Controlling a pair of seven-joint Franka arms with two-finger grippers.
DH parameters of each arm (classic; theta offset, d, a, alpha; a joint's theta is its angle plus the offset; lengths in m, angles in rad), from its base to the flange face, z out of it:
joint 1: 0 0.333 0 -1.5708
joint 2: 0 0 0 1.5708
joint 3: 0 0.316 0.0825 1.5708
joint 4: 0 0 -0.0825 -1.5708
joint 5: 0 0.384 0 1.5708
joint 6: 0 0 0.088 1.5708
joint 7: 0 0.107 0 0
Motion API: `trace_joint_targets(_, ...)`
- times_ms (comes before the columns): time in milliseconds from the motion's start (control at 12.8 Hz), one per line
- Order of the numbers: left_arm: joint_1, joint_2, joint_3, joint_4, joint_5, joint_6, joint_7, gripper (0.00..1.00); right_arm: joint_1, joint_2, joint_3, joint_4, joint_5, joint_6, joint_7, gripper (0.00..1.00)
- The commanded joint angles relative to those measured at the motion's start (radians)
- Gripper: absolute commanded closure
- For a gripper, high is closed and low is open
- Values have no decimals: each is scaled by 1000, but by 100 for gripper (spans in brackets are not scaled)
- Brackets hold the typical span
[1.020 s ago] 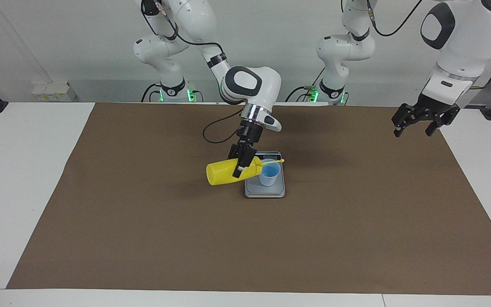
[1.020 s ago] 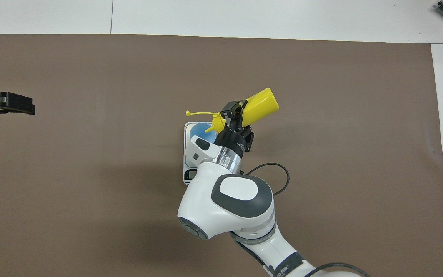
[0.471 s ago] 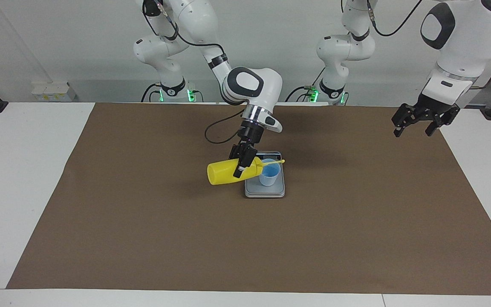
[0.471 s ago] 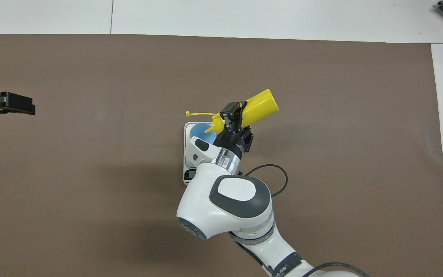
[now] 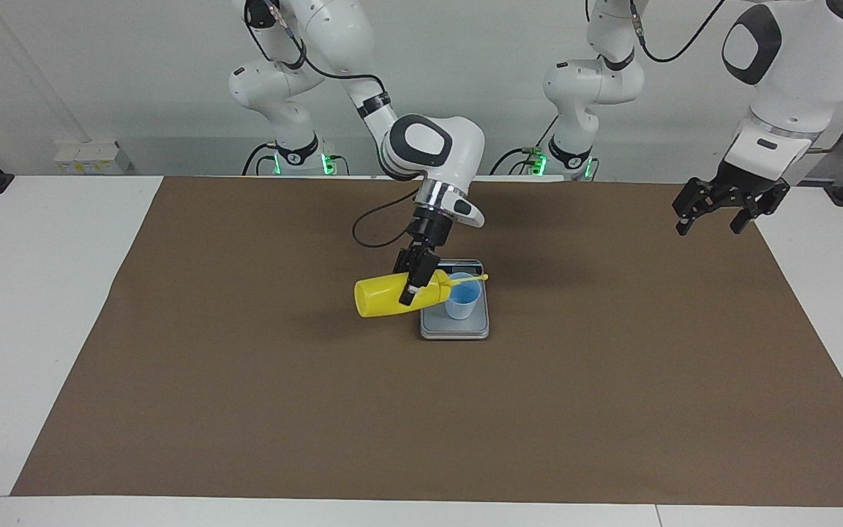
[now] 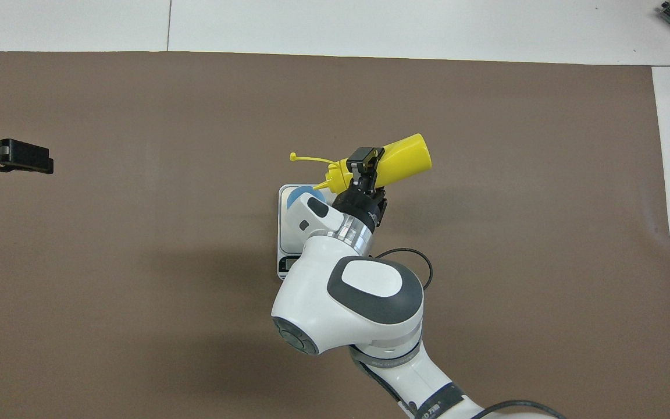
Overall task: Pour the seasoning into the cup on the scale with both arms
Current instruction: 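Turn the bottle upright and carry it back with the right gripper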
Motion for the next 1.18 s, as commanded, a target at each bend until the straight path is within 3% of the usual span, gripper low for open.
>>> trace_joint_targets(0, 13, -15, -8, -12, 4, -9, -6, 0, -67, -67, 8, -5, 116, 39, 1, 100)
trace_joint_targets(549, 12, -15, -8, -12, 4, -9, -6, 0, -281, -181, 5, -17, 610, 169, -24, 100)
trace_joint_targets(1098, 12, -15, -8, -12, 4, -9, -7, 0, -526, -199, 4, -20, 1281, 267, -427, 100)
